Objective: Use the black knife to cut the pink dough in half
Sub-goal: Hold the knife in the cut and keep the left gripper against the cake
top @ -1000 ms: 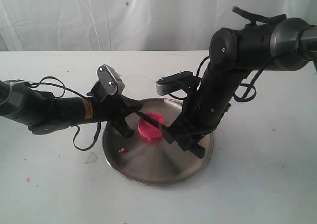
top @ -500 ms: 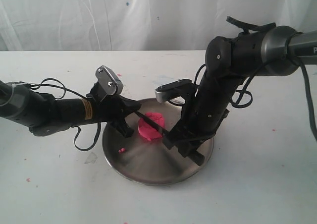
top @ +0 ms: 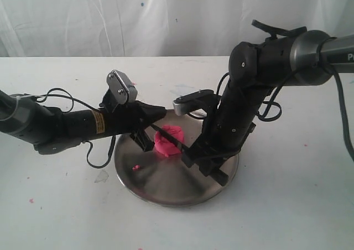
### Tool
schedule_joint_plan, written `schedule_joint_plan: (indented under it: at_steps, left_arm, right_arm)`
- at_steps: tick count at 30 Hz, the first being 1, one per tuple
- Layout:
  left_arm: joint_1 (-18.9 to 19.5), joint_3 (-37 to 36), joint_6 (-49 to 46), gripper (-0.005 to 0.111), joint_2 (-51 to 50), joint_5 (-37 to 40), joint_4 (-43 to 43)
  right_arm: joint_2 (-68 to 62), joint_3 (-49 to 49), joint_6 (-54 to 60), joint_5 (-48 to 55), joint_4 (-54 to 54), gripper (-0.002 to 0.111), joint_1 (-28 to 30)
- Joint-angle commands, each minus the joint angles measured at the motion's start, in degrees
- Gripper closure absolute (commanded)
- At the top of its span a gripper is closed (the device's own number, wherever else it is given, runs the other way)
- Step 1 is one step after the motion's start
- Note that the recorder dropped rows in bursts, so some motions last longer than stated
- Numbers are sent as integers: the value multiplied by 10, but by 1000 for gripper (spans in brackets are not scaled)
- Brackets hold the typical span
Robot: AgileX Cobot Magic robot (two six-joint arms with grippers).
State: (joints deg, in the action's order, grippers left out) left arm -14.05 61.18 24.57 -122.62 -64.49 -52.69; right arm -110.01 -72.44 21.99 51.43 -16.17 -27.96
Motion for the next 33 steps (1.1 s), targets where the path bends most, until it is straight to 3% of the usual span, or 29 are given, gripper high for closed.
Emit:
schedule_joint_plan:
  at_steps: [1, 7, 33]
  left_arm:
    - [2, -4, -2, 107, 1, 57, -3]
    - [2, -4, -2, 107, 1, 149, -4]
    - [2, -4, -10, 107, -2, 151, -17]
  right_arm:
    - [0, -2, 2, -4, 2, 108, 0]
    - [0, -2, 2, -6, 2, 108, 0]
    - [0, -2, 2, -9, 3, 108, 0]
